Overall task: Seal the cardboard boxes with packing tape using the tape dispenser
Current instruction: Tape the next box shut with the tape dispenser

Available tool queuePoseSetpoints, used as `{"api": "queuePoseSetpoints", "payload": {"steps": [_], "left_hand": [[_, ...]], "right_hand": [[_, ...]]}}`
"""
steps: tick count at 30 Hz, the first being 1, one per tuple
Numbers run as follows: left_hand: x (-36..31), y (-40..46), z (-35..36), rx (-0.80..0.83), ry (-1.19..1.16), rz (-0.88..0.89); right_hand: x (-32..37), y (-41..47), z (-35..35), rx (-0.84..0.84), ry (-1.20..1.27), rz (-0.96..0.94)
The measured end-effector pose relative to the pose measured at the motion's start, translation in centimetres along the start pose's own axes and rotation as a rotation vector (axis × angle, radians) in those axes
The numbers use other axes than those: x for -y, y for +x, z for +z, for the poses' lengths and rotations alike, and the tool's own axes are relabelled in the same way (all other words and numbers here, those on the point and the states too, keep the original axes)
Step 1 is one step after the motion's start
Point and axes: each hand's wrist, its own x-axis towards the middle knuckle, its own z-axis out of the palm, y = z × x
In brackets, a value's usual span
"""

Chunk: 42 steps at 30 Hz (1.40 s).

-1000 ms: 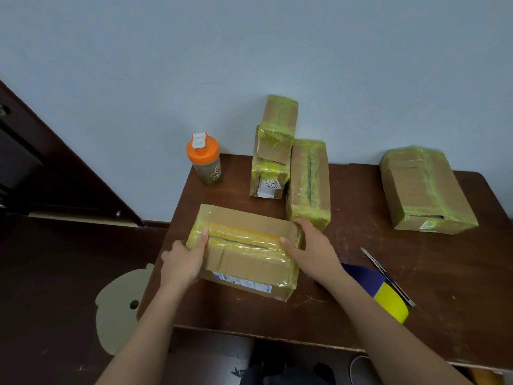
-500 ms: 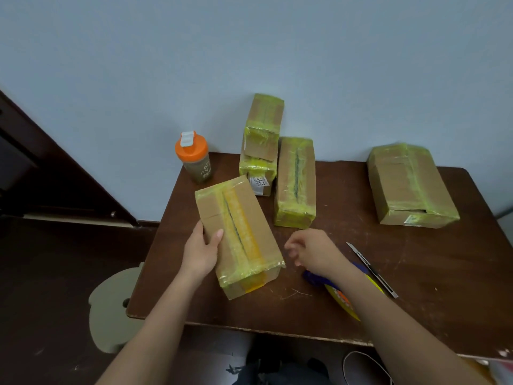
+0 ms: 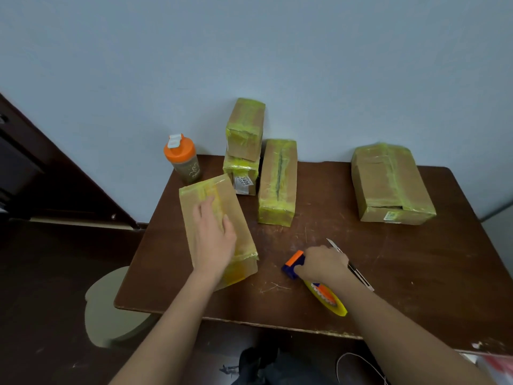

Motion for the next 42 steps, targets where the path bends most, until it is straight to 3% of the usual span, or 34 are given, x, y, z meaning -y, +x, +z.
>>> {"api": "queuePoseSetpoints", "payload": {"steps": [6,9,15,20,25,29,33,42], "left_hand": [[-0.8,-2.6,1.5,0.097,-0.030,0.163],[-0.2,-3.5,1.4,0.242,-0.039,0.159],[0.3,-5.2,1.7,0.475,-0.235,-0.129],[0.5,-5.9,4.0,0.657,-0.211,-0.405],[0.2,-6.5,7.4,0.782,-0.488,-0.921],[-0.6,-6.4,9.5,0.765,-0.917,-1.192],[-2.3,-5.1,9.8,0.624,-1.171,-1.196],[-3.6,-2.6,8.1,0.598,-1.093,-1.089]], "right_hand": [[1.0,-0.2,0.1,0.159,-0.241,0.046],[0.4,0.1,0.1,0.129,-0.249,0.014],[-0.6,0.0,1.1,0.000,-0.186,-0.066],[-1.9,-0.8,0.2,-0.080,-0.159,-0.125],[-4.2,-2.4,-2.6,-0.161,-0.063,-0.215],[-6.3,-3.5,-4.9,-0.182,-0.014,-0.316],[-7.7,-3.7,-5.9,-0.145,0.069,-0.414],[-9.8,-3.0,-5.8,-0.188,0.172,-0.609]]}}
